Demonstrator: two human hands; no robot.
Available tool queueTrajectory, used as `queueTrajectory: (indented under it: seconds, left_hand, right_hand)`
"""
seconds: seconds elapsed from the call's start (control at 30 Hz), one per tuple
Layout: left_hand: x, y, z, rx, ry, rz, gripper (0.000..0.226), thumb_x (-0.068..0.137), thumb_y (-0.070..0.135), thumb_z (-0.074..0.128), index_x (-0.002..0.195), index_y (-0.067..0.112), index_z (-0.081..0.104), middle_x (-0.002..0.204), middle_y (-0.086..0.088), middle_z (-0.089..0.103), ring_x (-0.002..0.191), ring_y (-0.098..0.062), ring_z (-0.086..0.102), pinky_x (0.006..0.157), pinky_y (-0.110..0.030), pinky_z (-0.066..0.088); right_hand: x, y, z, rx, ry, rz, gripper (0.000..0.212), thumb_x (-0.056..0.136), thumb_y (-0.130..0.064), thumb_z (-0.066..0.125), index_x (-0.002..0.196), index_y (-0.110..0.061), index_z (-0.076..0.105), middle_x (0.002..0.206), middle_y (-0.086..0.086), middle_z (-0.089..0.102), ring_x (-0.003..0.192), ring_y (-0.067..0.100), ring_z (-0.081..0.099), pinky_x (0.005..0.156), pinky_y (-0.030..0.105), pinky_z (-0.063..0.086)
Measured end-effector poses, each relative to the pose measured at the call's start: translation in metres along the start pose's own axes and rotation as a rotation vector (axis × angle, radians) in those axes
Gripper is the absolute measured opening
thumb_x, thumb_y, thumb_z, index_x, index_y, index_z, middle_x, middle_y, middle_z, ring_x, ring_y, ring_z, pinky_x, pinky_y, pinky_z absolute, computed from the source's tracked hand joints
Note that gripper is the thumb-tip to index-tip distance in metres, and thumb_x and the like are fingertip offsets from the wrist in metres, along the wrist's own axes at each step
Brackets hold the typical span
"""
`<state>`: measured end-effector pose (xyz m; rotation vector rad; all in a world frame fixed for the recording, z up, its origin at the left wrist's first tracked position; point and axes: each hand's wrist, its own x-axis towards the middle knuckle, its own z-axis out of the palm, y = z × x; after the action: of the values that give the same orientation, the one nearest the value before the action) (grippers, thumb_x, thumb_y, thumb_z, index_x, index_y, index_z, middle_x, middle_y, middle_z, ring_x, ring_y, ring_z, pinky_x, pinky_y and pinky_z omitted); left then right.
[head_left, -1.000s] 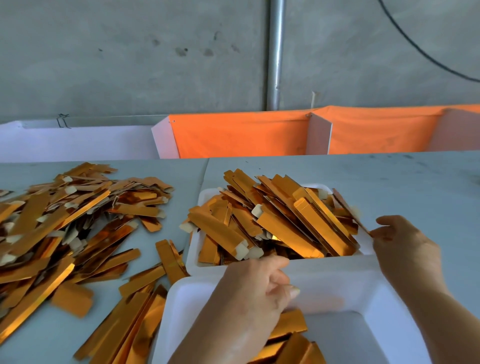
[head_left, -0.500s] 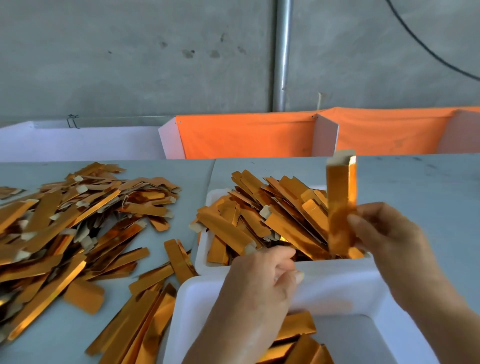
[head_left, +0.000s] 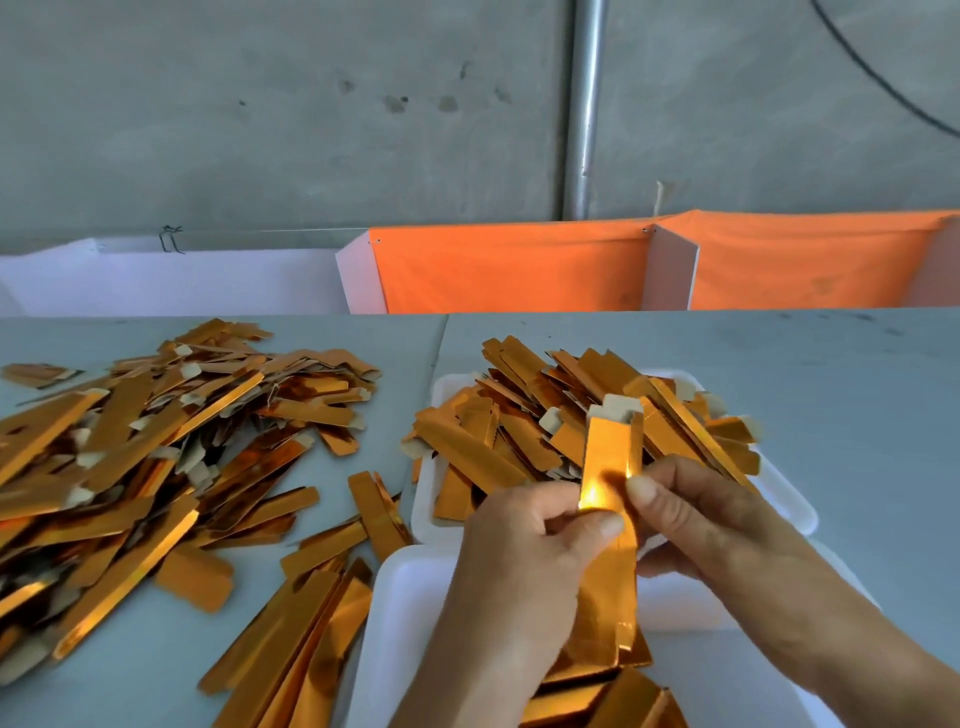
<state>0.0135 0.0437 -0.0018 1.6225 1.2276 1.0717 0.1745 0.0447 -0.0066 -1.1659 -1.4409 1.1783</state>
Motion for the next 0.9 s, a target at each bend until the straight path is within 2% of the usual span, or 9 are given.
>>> queueTrajectory:
  seconds: [0.1,0.2,0.33,0.47,0.53,0.6,0.73,0.8,0.9]
  left_hand:
    - [-0.003,0.003,0.001,-0.027,-0.125,-0.038,0.007,0.088,0.035,0.062,0.087,0.037,0.07,0.066,0.009,0.062,0.064,-0.01,0.057,0.069,-0.034,0.051]
    - [-0.004,0.005,0.0,-0.074,-0.274,-0.107,0.013,0.089,0.046,0.057,0.093,0.041,0.069,0.084,0.012,0.07,0.083,-0.006,0.066,0.087,-0.04,0.055]
    - [-0.006,0.01,0.0,-0.26,-0.435,-0.176,0.023,0.091,0.043,0.052,0.108,0.036,0.065,0.104,0.018,0.069,0.1,-0.005,0.066,0.089,-0.034,0.054]
    - [-0.006,0.013,0.002,-0.168,-0.349,-0.121,0.022,0.099,0.024,0.044,0.105,0.031,0.064,0.096,0.015,0.071,0.089,-0.002,0.068,0.076,-0.022,0.056]
    - [-0.005,0.012,0.004,-0.001,-0.26,-0.047,0.022,0.099,0.026,0.044,0.097,0.038,0.062,0.087,0.019,0.068,0.081,0.01,0.062,0.067,-0.009,0.049]
    - [-0.006,0.012,0.006,0.135,-0.197,-0.018,0.019,0.098,0.031,0.044,0.09,0.041,0.057,0.089,0.015,0.064,0.077,0.009,0.056,0.061,-0.004,0.041]
    - [-0.003,0.01,0.013,0.379,-0.133,0.062,0.022,0.1,0.033,0.039,0.12,0.04,0.045,0.099,0.012,0.042,0.086,-0.004,0.045,0.063,-0.002,0.034]
    - [-0.003,0.008,0.016,0.47,-0.128,0.094,0.033,0.099,0.035,0.041,0.131,0.037,0.038,0.105,0.012,0.038,0.092,-0.004,0.042,0.066,-0.004,0.033]
    - [-0.006,0.011,0.016,0.454,-0.168,0.066,0.039,0.091,0.054,0.045,0.127,0.04,0.04,0.105,0.014,0.039,0.091,-0.002,0.047,0.065,-0.007,0.036]
  right_hand:
    - [0.002,0.001,-0.003,0.116,0.076,-0.023,0.018,0.075,-0.037,0.063,0.069,-0.021,0.069,0.064,0.002,0.059,0.06,0.011,0.055,0.053,0.021,0.047]
    - [0.003,0.002,-0.005,0.371,0.046,0.021,0.017,0.077,-0.022,0.06,0.062,-0.019,0.067,0.053,0.002,0.049,0.046,0.009,0.044,0.043,0.017,0.041]
    - [0.006,0.003,-0.011,0.537,0.02,0.053,0.017,0.08,-0.02,0.058,0.066,-0.013,0.066,0.052,0.004,0.046,0.044,0.01,0.043,0.044,0.018,0.044]
    - [0.008,0.004,-0.012,0.581,0.021,0.056,0.016,0.079,-0.022,0.059,0.069,-0.012,0.068,0.055,0.005,0.051,0.045,0.01,0.049,0.044,0.018,0.047]
    - [0.01,0.005,-0.013,0.601,0.009,0.045,0.015,0.08,-0.025,0.065,0.072,-0.013,0.069,0.061,0.006,0.057,0.051,0.011,0.055,0.046,0.019,0.049]
    - [0.01,0.004,-0.013,0.628,-0.01,0.048,0.026,0.071,-0.037,0.08,0.078,-0.013,0.072,0.072,0.007,0.064,0.059,0.013,0.061,0.048,0.021,0.051]
    - [0.009,0.003,-0.012,0.585,-0.041,0.034,0.075,0.044,-0.054,0.09,0.103,-0.012,0.072,0.094,0.011,0.07,0.067,0.013,0.064,0.052,0.022,0.053]
    - [0.009,0.002,-0.011,0.558,-0.039,0.034,0.08,0.043,-0.052,0.091,0.108,-0.011,0.07,0.098,0.012,0.07,0.066,0.013,0.063,0.052,0.022,0.052]
    - [0.008,0.002,-0.011,0.537,-0.033,0.03,0.075,0.042,-0.045,0.094,0.104,-0.009,0.071,0.094,0.012,0.069,0.063,0.013,0.061,0.049,0.021,0.049]
